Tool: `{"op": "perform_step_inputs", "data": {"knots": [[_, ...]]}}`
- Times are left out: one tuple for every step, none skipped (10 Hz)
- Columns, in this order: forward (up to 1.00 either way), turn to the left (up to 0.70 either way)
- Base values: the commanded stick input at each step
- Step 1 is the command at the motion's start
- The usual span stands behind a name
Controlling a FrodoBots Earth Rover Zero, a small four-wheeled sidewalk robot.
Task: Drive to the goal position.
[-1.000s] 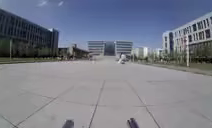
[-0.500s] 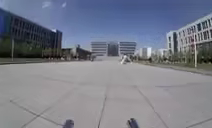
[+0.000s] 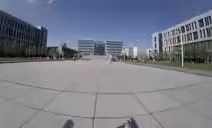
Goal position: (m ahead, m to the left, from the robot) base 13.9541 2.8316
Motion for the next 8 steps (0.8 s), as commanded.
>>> {"op": "perform_step_inputs", "data": {"knots": [[1.0, -0.4], [1.0, -0.32], [1.0, -0.07], [1.0, 0.0], [1.0, 0.0], [1.0, 0.0], [1.0, 0.32], [1.0, 0.35]]}}
